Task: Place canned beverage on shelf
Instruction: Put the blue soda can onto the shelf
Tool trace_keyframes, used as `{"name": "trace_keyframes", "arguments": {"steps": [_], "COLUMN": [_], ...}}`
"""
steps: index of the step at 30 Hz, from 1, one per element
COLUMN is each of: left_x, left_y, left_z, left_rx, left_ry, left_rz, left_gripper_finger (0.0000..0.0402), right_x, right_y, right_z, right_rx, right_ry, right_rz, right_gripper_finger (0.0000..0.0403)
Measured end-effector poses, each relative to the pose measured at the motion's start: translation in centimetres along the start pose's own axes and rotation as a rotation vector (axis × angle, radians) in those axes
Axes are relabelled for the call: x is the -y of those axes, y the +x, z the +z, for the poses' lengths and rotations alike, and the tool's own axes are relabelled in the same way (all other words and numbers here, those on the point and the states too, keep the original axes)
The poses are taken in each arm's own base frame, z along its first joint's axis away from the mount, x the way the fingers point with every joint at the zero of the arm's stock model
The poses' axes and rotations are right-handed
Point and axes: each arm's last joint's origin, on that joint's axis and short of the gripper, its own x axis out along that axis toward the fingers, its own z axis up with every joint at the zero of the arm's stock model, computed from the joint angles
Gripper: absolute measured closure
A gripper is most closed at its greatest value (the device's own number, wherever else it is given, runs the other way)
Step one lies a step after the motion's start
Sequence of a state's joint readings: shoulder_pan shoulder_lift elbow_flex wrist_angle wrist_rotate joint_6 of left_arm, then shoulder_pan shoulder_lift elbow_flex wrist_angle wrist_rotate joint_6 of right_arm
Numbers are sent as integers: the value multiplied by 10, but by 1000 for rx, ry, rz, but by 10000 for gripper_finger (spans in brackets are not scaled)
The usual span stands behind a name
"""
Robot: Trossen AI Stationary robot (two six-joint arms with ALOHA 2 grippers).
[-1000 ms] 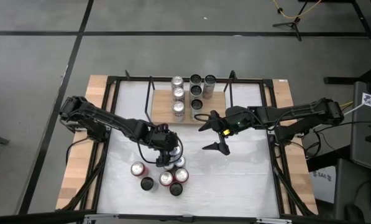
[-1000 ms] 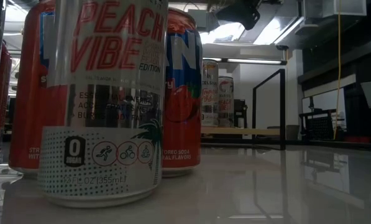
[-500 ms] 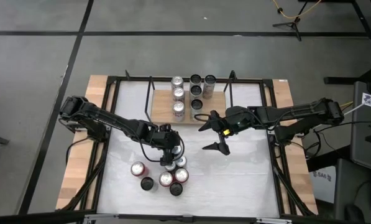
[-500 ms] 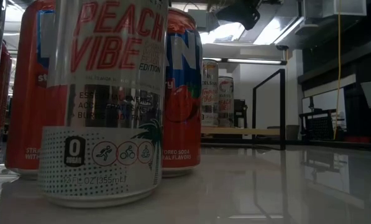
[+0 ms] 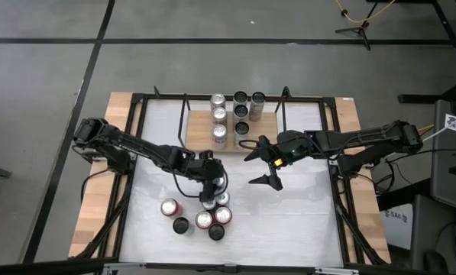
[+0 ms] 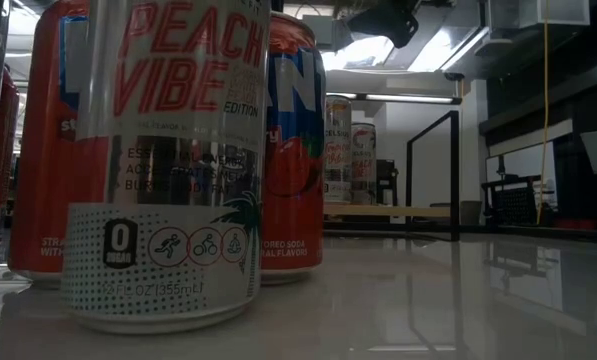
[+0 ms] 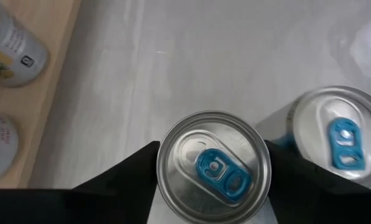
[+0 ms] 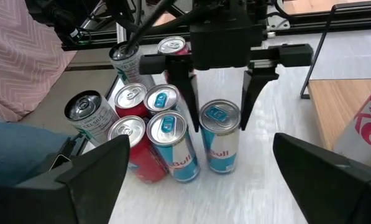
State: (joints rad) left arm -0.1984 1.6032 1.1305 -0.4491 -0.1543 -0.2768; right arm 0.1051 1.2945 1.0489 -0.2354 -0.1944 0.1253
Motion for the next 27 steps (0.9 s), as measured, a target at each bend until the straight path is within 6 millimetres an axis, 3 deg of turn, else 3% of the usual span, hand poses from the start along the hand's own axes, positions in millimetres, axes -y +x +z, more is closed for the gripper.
{"name": "trace_keyframes", "arguments": {"steps": [5, 18, 27], "left_x": [-11, -44, -43], "left_y": [1, 4, 4], "left_z": [3, 23, 23], "left_rx": [5, 156, 135], "left_ry": [-29, -125, 99], "left_rz": [21, 82, 2], "left_gripper_finger": [187, 188, 180], "right_x": [1, 1, 1], "right_y": [0, 0, 0], "right_z": [0, 0, 0], "right_rx": [2, 4, 4], "right_ry": [0, 0, 0], "right_rz": [-17, -29, -30], "right_gripper_finger": [13, 13, 13]}}
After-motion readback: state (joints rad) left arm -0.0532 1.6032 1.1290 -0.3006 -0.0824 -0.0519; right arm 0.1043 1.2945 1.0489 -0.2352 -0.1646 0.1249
